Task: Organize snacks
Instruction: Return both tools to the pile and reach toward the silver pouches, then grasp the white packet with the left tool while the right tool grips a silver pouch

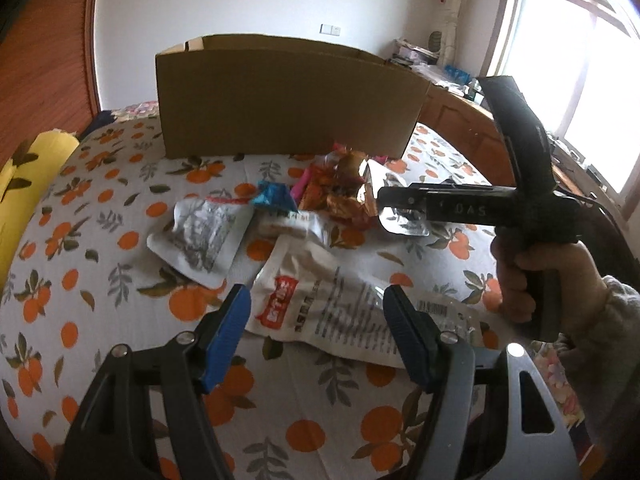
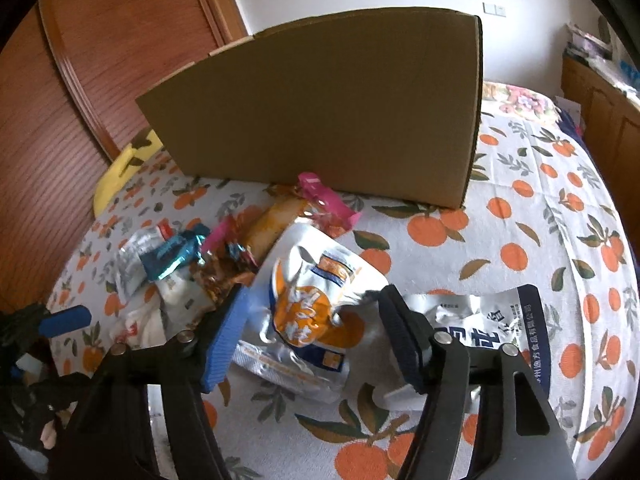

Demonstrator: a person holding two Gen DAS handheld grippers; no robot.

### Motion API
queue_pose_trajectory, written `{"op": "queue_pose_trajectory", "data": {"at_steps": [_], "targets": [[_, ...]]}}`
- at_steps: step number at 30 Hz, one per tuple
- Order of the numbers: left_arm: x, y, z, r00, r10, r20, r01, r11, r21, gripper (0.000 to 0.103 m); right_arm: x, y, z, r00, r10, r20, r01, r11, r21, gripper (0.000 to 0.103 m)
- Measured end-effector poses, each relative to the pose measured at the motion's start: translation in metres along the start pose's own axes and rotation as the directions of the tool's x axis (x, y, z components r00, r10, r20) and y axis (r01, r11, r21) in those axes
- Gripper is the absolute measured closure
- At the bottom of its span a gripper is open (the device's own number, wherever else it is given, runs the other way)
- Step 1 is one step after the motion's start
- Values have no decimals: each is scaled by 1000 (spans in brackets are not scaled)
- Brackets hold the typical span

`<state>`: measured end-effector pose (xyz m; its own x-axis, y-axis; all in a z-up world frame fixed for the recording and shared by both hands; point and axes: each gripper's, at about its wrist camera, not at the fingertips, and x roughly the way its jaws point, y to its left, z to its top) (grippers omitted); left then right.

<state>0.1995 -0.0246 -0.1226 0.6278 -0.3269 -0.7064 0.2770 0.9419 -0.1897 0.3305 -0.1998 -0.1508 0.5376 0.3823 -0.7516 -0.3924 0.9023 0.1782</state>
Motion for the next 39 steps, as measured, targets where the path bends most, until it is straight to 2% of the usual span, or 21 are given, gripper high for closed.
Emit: {"op": "queue_pose_trajectory", "data": {"at_steps": [1, 3, 12, 14, 16, 19, 27, 31, 34, 39], "targets": [[0, -1, -2, 1000, 2, -1, -2, 1000, -3, 34, 0, 1, -1, 1000, -6, -9, 6, 1000, 0, 45], [1, -3, -4, 1000, 2, -2, -2, 1000, -6, 34, 0, 5, -4, 999, -33, -11, 32, 999, -15, 48], [-2, -13, -9, 1000, 11, 1, -11, 1000, -9, 34, 6, 27, -8, 994, -103, -22, 101, 990, -94, 49], [-4, -15, -10, 1000, 12, 5, -12, 1000, -13, 34, 5, 27, -10, 995, -100, -16, 98, 991, -88, 55], [-4, -16, -11, 1000, 13, 5, -13, 1000, -17, 34, 1, 24, -11, 997, -82, -8, 81, 994, -66, 68], [-2, -19, -13, 1000, 6, -6, -6, 1000, -29, 34, -7, 21, -14, 998, -57, 5, 57, 997, -50, 73], [8, -39, -24, 997, -38, -61, 35, 998, -43, 34, -52, 12, -28, 995, -42, 92, 47, 998, -51, 74], [10, -46, -28, 995, -48, -86, 43, 997, -62, 34, -61, 5, -36, 994, -41, 98, 48, 996, -69, 74], [14, -49, -24, 996, -34, -87, 28, 997, -69, 34, -57, 4, -41, 995, -44, 88, 51, 995, -89, 74], [20, -49, -20, 994, 38, -101, -46, 996, -76, 33, -46, -1, -47, 997, -34, 64, 39, 995, -87, 74]]}}
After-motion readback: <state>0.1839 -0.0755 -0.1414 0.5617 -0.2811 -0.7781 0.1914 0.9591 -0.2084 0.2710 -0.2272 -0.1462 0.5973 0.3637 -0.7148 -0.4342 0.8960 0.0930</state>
